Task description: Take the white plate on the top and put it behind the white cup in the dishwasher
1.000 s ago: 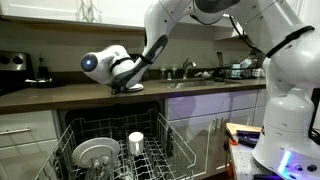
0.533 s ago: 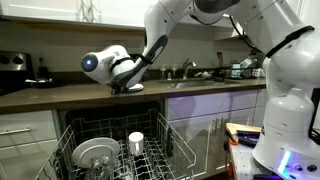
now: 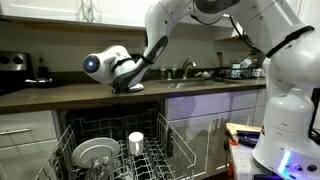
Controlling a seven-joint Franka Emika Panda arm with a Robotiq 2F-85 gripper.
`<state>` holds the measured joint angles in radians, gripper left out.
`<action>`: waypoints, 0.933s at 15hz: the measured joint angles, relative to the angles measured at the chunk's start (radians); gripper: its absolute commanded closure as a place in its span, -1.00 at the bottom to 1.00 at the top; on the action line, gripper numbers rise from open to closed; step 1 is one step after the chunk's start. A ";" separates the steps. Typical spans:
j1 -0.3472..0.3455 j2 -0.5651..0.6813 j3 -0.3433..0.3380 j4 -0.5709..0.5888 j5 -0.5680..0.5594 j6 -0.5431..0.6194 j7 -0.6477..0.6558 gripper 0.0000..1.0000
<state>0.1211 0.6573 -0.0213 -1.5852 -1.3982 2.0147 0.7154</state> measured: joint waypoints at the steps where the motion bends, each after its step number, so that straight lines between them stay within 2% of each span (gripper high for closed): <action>1: 0.000 0.000 -0.001 -0.001 -0.003 0.000 0.001 0.09; 2: 0.000 0.001 -0.001 -0.002 -0.006 0.000 0.001 0.49; 3: -0.001 0.002 -0.001 -0.004 -0.008 0.000 0.002 0.56; 4: -0.001 0.005 -0.001 -0.004 -0.010 0.000 0.003 0.54; 8: -0.002 0.015 -0.002 -0.004 -0.012 0.000 0.011 0.69; 9: -0.002 0.018 -0.002 -0.004 -0.012 0.000 0.013 0.83; 14: -0.001 0.022 -0.003 -0.004 -0.013 0.001 0.016 0.88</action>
<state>0.1196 0.6789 -0.0238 -1.5894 -1.4107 2.0156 0.7318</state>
